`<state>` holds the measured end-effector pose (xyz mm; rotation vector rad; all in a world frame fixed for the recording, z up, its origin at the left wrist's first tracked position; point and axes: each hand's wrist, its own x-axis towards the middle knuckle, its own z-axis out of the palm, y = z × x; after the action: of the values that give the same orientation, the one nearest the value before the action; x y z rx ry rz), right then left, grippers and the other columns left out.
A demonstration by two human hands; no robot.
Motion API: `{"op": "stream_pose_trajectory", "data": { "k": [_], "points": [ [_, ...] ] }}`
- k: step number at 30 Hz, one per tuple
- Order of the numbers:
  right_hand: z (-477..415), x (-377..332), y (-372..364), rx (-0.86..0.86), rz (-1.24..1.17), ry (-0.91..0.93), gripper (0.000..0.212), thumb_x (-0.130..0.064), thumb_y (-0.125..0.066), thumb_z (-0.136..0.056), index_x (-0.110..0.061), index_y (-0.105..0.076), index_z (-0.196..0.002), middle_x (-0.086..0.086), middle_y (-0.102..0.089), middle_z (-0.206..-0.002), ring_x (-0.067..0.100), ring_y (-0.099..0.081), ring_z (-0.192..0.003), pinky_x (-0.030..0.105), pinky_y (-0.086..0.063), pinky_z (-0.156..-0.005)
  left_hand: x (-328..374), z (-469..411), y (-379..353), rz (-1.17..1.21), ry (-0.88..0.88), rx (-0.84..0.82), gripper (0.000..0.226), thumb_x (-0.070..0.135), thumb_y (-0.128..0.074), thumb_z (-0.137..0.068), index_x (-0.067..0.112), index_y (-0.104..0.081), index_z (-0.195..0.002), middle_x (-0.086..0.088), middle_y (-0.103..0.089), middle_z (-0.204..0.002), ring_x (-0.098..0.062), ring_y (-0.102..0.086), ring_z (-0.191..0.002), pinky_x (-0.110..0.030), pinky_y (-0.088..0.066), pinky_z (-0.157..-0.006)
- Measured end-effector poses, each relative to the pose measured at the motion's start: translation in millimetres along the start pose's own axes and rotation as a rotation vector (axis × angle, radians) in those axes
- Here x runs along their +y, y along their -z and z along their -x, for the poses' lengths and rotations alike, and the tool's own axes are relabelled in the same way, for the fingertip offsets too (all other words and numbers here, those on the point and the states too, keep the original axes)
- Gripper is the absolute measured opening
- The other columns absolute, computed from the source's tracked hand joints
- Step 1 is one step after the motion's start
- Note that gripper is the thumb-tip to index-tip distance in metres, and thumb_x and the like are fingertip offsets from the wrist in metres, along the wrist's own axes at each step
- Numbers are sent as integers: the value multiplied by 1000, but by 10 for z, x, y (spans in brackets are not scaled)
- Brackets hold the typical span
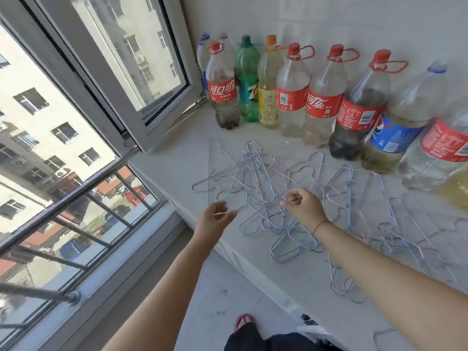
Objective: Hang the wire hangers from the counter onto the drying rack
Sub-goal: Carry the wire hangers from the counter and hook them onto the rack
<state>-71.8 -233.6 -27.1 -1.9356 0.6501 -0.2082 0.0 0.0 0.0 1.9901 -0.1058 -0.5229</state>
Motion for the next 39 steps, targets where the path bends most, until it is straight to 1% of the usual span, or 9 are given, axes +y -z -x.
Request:
{"op": "stream_pose_trajectory", "data": {
  "k": [5,8,10,13,21,27,32,36,39],
  "points": [
    [-232,60,-150,14,65,-74,31,-20,-71,-78,-10,-61,-105,4,-58,-96,14,-53,-81,25,-46,-78,65,-519,-171,0,82,-97,47,35,-66,-84,11,-54,-124,1,-60,-107,-11,-58,-88,-24,-43,-78],
    [-430,8,-297,17,65,-105,36,-20,-70,-78,-7,-60,-110,5,-59,-101,15,-54,-87,28,-47,-84,137,-841,-251,27,128,-179,63,43,-67,-79,-3,-53,-120,-23,-61,-111,-30,-62,-94,-35,-47,-80],
    [-540,2,-407,3,58,-133,39,-22,-71,-78,-8,-59,-112,4,-59,-106,15,-55,-94,28,-46,-87,81,-1085,-303,70,181,-186,77,55,-68,-65,-2,-57,-117,-26,-60,-102,-26,-60,-85,-31,-44,-76],
    [-671,21,-545,-26,75,-148,42,-23,-71,-79,-12,-57,-117,2,-59,-116,17,-56,-106,25,-43,-89,29,-1349,-360,212,294,-171,65,40,-71,-74,3,-54,-124,-7,-58,-88,-20,-54,-83,-30,-46,-79],
    [-770,135,-712,7,54,-189,41,-23,-72,-77,-15,-60,-116,1,-62,-117,14,-57,-106,25,-45,-91,-51,-1655,-427,434,419,-218,58,24,-67,-85,-5,-46,-131,-7,-60,-86,-17,-61,-75,-27,-53,-70],
    [-754,111,-723,46,12,-200,38,-22,-72,-77,-16,-60,-113,-1,-61,-113,11,-56,-100,25,-44,-90,46,-1716,-451,559,467,-283,9,15,-61,-89,6,-58,-87,-7,-54,-77,-19,-56,-69,-28,-51,-68],
    [-638,62,-706,124,-53,-201,33,-18,-70,-79,-17,-60,-110,-3,-60,-110,11,-56,-102,24,-44,-90,160,-1770,-459,540,378,-324,3,10,-61,-88,10,-62,-85,-4,-63,-76,-17,-59,-70,-26,-50,-72],
    [-474,102,-543,292,-74,-224,23,-13,-68,-80,-17,-61,-102,-2,-60,-104,12,-55,-96,19,-40,-82,345,-1801,-513,434,213,-343,20,15,-59,-90,15,-61,-70,-3,-70,-79,-17,-64,-77,-26,-50,-76],
    [-336,247,-326,388,-103,-297,20,-13,-68,-80,-16,-61,-98,0,-62,-99,15,-57,-93,22,-42,-80,501,-1807,-563,385,101,-336,18,14,-58,-91,13,-60,-73,-4,-70,-77,-17,-66,-73,-23,-52,-67]
  ]
}}
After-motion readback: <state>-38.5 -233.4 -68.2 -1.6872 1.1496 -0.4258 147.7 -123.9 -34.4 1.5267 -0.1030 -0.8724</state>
